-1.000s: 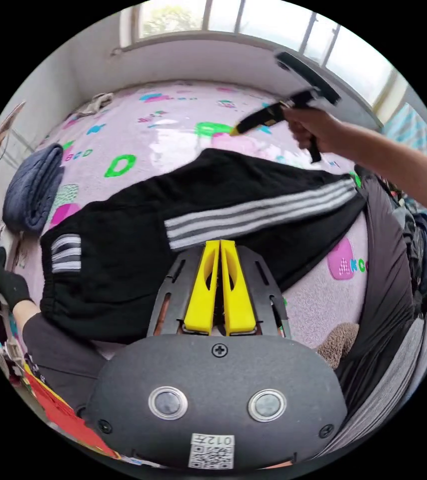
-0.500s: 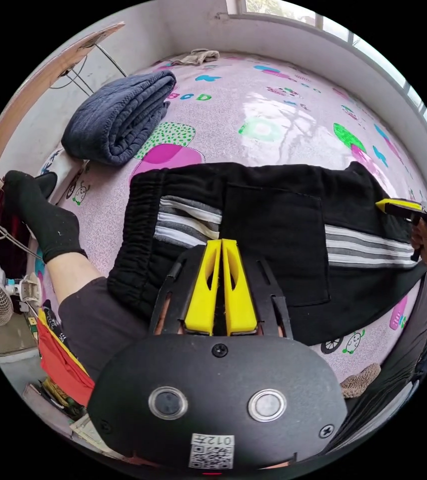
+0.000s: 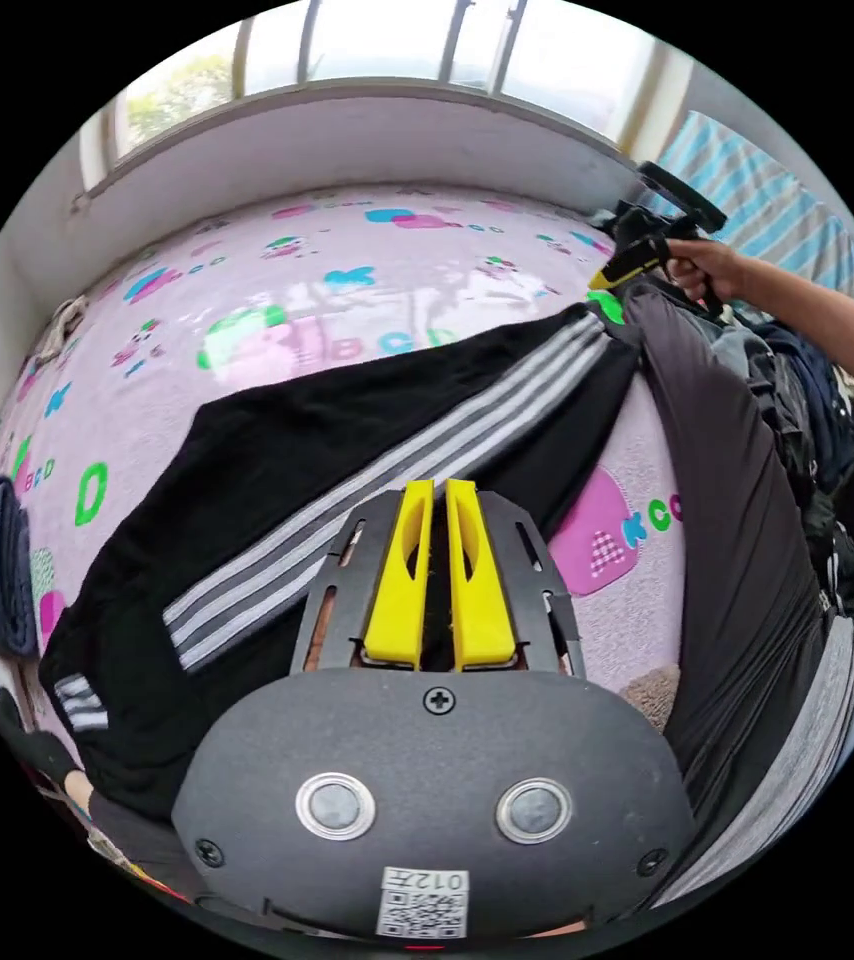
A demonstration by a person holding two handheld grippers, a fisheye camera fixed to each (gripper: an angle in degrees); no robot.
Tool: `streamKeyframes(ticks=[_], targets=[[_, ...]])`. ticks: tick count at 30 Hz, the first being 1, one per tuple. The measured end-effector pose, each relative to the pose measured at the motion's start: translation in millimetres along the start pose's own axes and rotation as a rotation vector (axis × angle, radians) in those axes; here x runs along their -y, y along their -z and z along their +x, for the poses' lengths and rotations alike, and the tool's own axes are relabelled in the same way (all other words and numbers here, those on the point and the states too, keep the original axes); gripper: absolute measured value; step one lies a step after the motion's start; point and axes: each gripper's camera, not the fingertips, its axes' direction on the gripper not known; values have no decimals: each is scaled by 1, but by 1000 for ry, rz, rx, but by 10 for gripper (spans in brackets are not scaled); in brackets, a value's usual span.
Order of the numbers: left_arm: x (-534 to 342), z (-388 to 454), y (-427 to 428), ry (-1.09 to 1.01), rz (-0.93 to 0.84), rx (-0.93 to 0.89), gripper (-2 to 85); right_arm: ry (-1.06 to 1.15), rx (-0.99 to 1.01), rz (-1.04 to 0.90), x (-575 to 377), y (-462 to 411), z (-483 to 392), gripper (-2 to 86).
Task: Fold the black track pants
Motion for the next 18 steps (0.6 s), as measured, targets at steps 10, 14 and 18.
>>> streamKeyframes(ticks=[10, 14, 18], targets=[[91, 173, -76, -332, 8, -81, 67, -144, 157, -96, -28, 64, -15, 130], [113, 217, -99, -381, 9, -70, 86, -134, 280, -107, -27, 80, -37, 141], [132, 262, -121, -444, 19, 7, 97, -125, 350, -118, -29, 92, -58, 143]])
